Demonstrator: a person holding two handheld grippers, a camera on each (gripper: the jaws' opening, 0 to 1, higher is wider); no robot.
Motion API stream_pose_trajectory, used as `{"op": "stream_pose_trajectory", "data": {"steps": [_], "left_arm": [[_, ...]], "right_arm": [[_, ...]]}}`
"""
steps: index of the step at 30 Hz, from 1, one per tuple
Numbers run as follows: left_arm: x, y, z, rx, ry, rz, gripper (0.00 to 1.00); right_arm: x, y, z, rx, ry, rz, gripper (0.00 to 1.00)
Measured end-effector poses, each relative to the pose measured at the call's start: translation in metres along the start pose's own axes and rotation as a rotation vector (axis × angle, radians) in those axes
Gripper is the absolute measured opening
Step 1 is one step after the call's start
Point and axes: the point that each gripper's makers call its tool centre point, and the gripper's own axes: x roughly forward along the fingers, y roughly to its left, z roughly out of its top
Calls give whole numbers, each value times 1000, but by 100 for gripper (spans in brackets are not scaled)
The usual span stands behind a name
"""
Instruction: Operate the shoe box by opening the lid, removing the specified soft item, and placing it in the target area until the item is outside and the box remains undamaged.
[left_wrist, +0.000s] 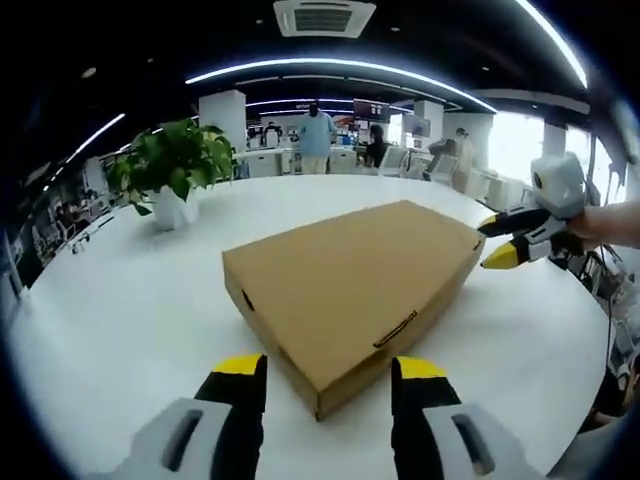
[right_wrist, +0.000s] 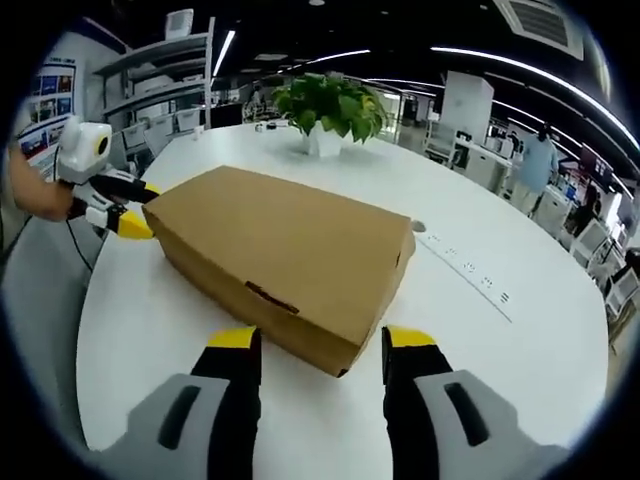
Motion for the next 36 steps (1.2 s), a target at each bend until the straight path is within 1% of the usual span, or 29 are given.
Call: {"op": "stream_pose_trajectory", "data": {"steps": [4, 6, 7, 8, 13, 18, 30, 36], "left_arm": [[4, -1, -2, -6, 6, 12, 51], [6, -4, -2, 1, 6, 6, 49], [6, -5, -3, 9, 10, 14, 49], [7, -5, -3, 14, 13, 14, 49], [6, -4, -3, 17, 13, 10, 49], [7, 1, -2, 20, 34, 8, 47], [5, 11, -2, 43, 62, -43, 46], [5, 19, -2, 65, 96, -81, 45]], "right_arm": [[3, 2, 3, -9, -4, 5, 41], [3, 0, 3, -6, -3, -2, 40], [2, 1, 2, -2, -3, 0, 40], [2, 1, 2, 17, -1, -1, 40], [1, 1, 1, 50, -1, -14, 38], [0, 6, 1, 88, -3, -25, 37], [-5, 21, 0, 141, 17, -70, 36], [-7, 30, -1, 169, 21, -92, 35]]}}
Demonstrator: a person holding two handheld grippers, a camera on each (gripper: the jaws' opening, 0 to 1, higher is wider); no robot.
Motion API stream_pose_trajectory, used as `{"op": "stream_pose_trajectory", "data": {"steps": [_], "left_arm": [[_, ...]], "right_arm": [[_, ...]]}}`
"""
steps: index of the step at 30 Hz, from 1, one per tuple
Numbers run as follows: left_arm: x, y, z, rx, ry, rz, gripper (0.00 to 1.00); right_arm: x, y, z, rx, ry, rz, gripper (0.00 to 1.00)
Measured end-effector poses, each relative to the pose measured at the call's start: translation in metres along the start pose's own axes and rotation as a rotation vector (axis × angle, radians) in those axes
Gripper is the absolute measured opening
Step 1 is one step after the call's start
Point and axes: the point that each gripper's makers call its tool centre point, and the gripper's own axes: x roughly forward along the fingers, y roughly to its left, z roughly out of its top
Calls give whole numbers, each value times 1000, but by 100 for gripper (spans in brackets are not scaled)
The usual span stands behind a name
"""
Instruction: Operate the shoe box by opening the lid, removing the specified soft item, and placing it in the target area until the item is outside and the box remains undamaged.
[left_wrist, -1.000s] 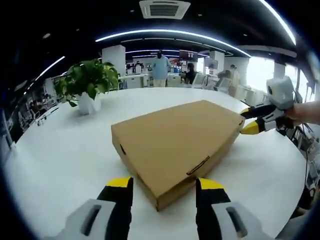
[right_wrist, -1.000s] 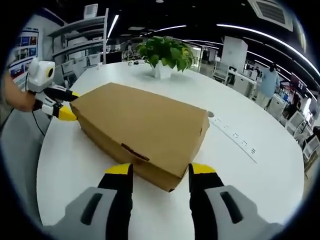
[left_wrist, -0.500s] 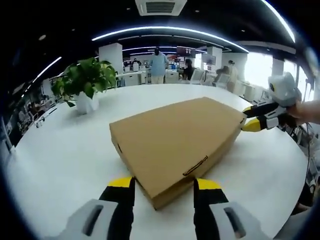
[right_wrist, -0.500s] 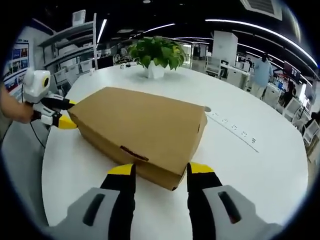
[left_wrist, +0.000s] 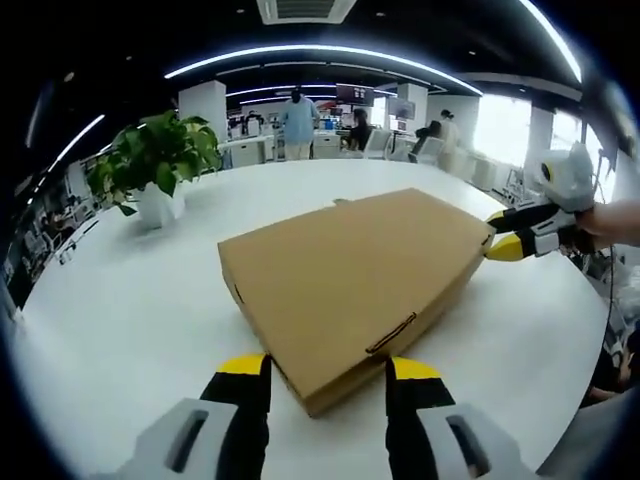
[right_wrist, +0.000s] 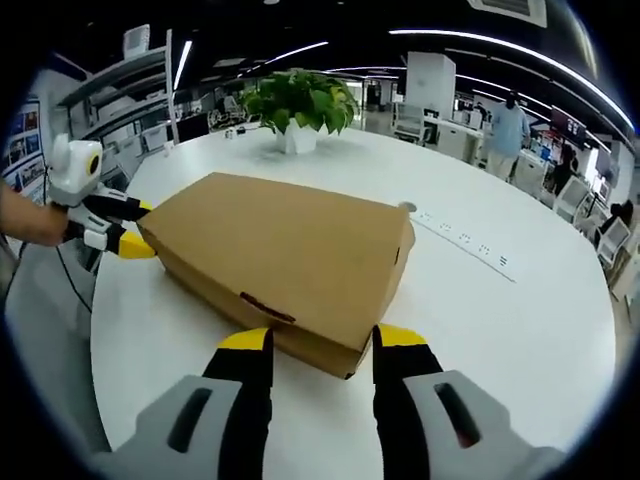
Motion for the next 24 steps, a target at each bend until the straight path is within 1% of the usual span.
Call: {"op": "stream_pose_trajectory", "data": {"steps": [2, 4, 10, 14, 19, 24], "left_arm": [[0, 2, 0, -1, 16, -11, 45], [1, 4, 1, 10, 49, -26, 45], [0, 12, 0, 28, 90, -62, 45], [0, 16, 0, 48, 102, -83, 45], [-2, 22, -1, 72, 117, -113, 44], [-2, 29, -1, 100, 119, -145, 44]], "right_arm": [[-1, 2, -1, 24, -5, -7, 34], [-2, 5, -1, 35, -4, -20, 34], [-6, 14, -2, 76, -14, -38, 34], [-7, 20, -3, 90, -17, -49, 33], [-9, 31, -5, 112, -17, -81, 33], [-11, 41, -7, 133, -16, -113, 33]]}}
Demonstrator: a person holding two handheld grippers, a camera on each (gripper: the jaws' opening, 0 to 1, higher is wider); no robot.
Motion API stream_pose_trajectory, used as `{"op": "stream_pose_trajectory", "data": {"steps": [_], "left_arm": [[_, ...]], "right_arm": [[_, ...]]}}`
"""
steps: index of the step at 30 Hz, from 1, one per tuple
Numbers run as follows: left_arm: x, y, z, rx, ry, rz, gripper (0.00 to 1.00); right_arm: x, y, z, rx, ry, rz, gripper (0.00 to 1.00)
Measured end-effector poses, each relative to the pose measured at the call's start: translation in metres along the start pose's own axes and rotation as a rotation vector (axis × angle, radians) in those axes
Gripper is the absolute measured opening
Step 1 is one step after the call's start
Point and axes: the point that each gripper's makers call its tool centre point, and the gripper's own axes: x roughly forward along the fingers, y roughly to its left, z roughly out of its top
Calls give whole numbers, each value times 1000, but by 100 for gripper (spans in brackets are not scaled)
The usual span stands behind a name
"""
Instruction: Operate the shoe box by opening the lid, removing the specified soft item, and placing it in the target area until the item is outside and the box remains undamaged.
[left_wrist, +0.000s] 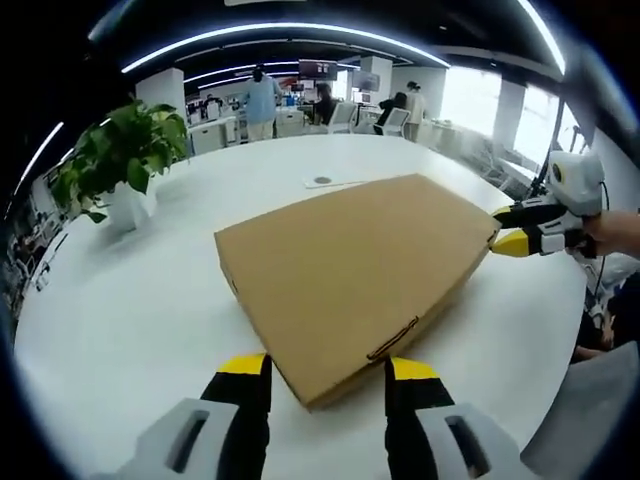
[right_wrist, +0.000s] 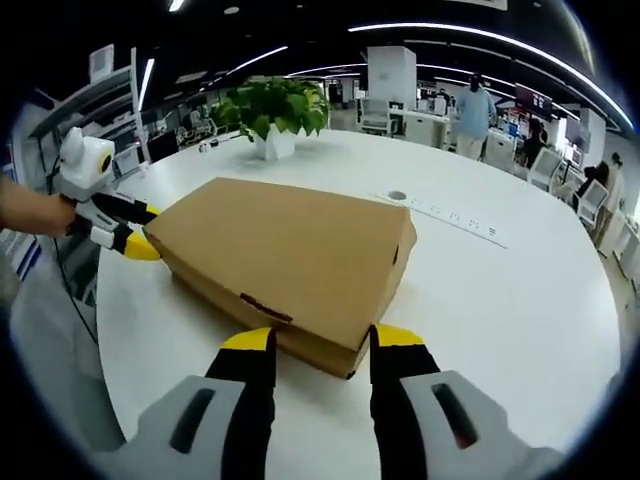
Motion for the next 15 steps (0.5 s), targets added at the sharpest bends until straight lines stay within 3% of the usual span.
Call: {"op": "stream_pose_trajectory", "data": {"steps": [15], "left_arm": [[-7, 14, -4, 67, 1, -72, 44]], "right_arm": [[-5, 23, -7, 34, 20, -61, 32]]}}
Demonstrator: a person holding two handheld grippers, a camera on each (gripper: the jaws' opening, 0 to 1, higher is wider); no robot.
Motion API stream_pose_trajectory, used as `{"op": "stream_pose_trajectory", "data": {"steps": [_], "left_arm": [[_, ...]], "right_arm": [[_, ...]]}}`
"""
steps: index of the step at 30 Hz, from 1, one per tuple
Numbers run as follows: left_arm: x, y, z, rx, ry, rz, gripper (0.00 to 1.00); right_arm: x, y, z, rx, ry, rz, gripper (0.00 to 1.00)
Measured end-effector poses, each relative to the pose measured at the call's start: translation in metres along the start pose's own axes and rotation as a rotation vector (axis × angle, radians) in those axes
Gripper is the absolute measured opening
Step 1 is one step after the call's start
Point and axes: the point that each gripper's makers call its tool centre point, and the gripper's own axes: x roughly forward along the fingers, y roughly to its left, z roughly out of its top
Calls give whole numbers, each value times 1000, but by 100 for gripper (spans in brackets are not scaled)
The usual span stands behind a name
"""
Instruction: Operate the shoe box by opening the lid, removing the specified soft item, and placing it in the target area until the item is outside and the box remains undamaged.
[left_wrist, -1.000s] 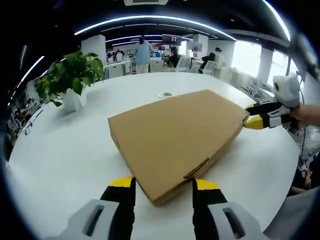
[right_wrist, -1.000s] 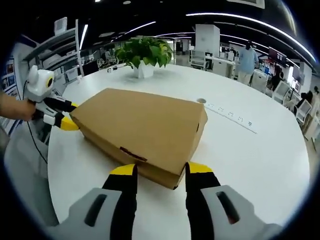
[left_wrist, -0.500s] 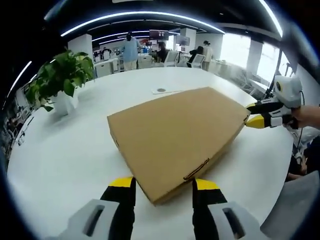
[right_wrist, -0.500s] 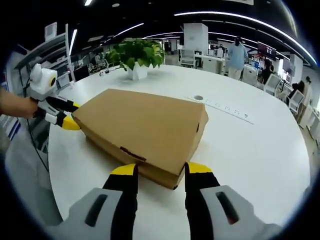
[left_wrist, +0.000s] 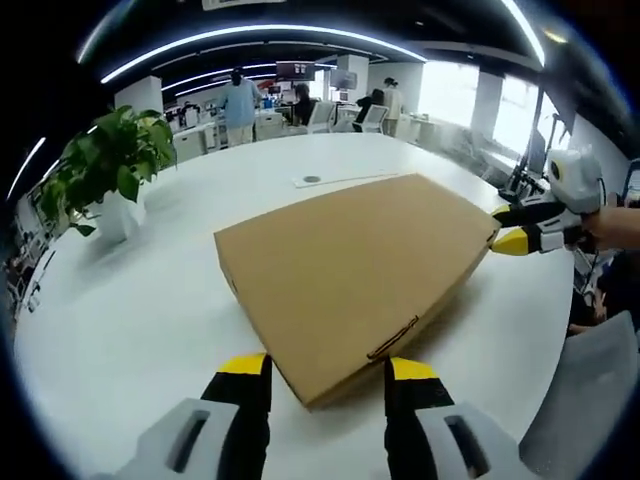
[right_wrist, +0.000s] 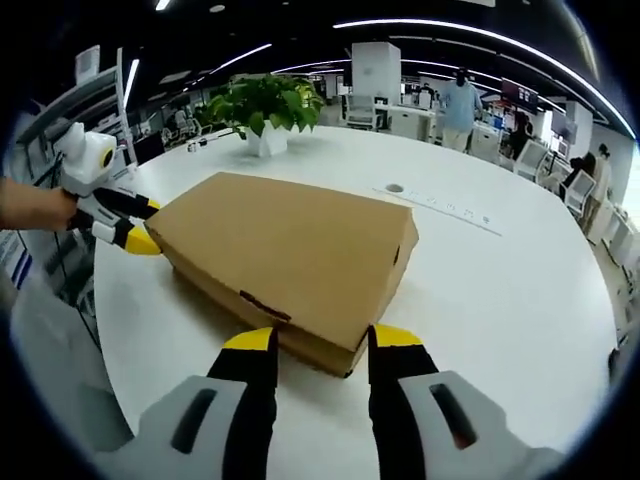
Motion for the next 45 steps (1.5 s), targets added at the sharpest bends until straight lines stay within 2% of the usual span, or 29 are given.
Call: {"op": "stream_pose_trajectory", "data": {"steps": [18, 26, 45], "left_arm": [[-11, 11, -10, 49, 14, -34, 44], [-16, 16, -16, 100, 24, -32, 43], [-34, 20, -26, 93, 31, -34, 41]], "right_arm": [[-6, 24, -5, 6, 8, -24, 30], [-6, 33, -6, 8, 6, -26, 30], [-3, 50, -4, -9, 0, -6, 29]]}}
